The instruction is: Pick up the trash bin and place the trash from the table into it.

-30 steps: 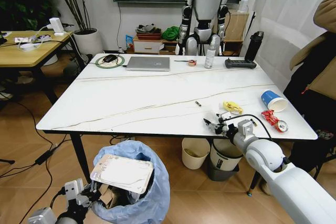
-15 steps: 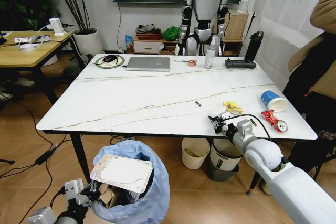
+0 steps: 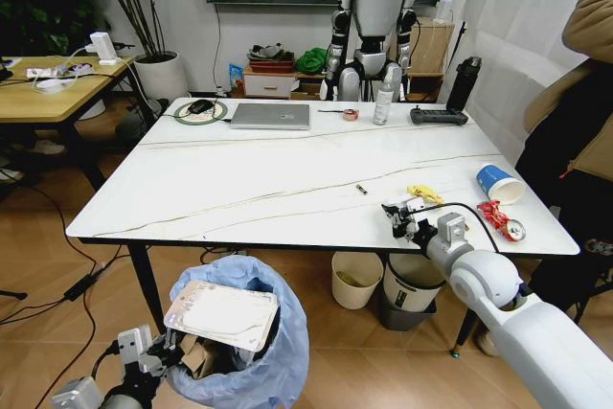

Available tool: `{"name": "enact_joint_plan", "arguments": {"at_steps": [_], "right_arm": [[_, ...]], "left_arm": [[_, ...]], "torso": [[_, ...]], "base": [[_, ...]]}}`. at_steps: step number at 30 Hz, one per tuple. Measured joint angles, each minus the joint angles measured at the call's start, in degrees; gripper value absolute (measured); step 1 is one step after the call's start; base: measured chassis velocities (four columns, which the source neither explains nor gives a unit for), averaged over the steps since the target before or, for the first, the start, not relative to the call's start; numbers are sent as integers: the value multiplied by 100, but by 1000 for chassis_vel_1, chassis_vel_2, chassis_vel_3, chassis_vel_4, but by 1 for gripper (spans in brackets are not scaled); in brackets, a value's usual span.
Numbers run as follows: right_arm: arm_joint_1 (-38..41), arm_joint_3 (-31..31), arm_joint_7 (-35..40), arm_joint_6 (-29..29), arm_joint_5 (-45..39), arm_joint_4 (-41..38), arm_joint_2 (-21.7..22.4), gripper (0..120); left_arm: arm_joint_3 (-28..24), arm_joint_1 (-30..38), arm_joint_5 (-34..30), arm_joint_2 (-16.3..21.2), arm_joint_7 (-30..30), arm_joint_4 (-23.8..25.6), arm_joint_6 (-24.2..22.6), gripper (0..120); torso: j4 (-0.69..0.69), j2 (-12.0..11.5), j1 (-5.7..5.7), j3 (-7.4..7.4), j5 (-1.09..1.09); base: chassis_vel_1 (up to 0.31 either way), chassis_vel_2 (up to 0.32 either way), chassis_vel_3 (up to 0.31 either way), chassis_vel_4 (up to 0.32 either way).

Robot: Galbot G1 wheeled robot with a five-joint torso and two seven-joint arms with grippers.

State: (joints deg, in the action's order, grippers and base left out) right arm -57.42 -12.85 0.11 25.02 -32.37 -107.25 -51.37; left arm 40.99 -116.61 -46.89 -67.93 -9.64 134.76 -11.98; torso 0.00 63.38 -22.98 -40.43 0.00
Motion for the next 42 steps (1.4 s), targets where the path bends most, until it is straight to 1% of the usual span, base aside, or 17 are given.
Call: {"name": "enact_joint_plan", "arguments": {"at_steps": [25,33,42], "right_arm": [[102,207,-76,-183,-22,-70,22,0],[44,184,-164,-362,-123,-472,72,0],[147,352,-225,-546,-201,-573,67,0]], "left_arm": [[-3,32,5,-30,0,-6,1,0],[5,56,-38,-11,-13,-9,-3,0],[-16,163,-75,-4,-25,-91,-14,0]], "torso": [[0,0,0,0,-1],[-1,0,0,1,-1],[0,0,0,1,-1]], "base": [[0,0,0,0],[0,0,0,0],[0,0,0,0]]}}
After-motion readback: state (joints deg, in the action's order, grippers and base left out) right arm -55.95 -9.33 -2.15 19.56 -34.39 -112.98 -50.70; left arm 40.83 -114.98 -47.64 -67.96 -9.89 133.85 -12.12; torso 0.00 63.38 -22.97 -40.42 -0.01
